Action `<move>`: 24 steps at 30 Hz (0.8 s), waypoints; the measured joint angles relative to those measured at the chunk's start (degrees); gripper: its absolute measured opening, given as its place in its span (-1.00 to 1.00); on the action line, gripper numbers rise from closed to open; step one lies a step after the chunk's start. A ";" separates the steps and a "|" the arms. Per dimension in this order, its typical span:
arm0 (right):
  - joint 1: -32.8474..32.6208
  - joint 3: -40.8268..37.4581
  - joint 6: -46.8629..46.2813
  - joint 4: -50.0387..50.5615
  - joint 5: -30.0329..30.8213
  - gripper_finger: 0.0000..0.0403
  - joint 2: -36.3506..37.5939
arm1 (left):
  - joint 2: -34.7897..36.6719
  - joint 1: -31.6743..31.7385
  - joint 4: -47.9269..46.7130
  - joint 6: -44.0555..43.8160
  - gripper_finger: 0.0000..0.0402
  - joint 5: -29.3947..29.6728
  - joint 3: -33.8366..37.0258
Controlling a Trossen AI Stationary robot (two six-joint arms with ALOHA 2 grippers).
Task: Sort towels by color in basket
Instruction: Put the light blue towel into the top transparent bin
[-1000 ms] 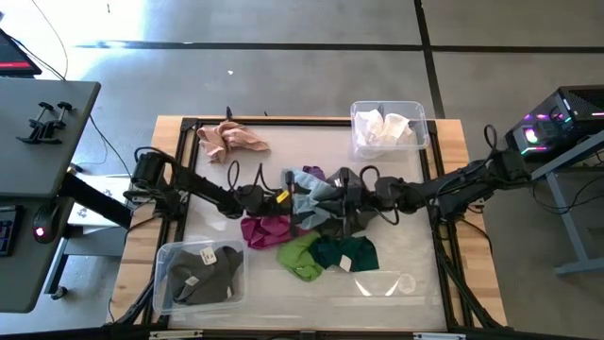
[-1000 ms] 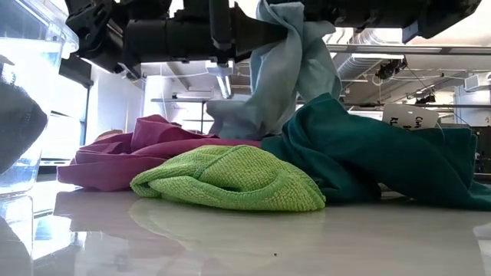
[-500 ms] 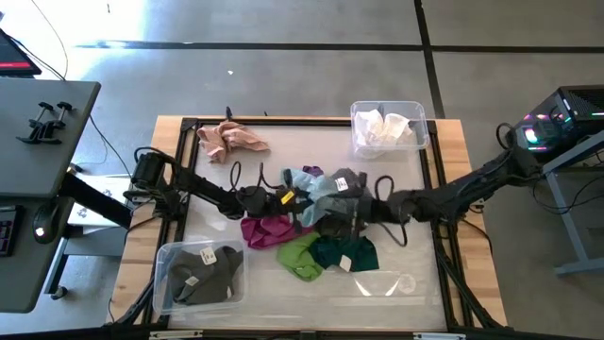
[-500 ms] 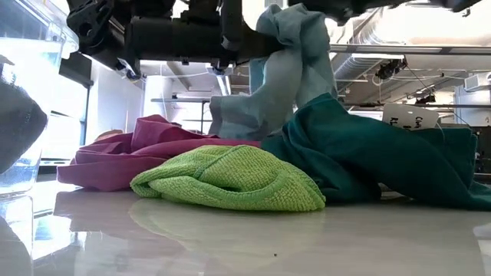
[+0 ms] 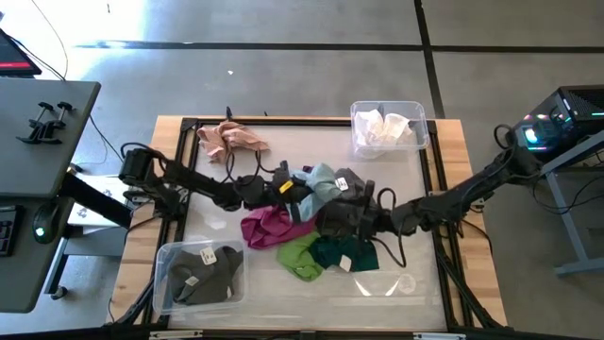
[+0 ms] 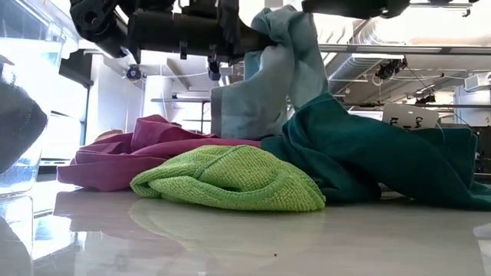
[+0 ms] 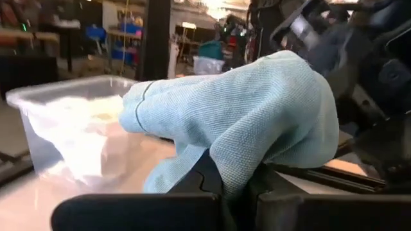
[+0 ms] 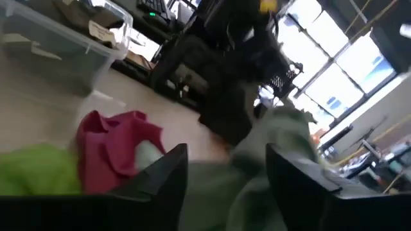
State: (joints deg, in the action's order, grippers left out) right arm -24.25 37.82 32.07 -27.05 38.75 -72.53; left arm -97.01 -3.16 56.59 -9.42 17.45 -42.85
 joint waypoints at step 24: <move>10.89 0.01 24.07 -14.31 -0.79 0.01 -14.47 | -0.02 4.72 0.30 -14.44 -0.98 -23.20 0.02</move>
State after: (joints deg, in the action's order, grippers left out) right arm -13.36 37.82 56.14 -41.36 37.95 -87.01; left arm -97.03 1.56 56.89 -23.87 -5.75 -42.83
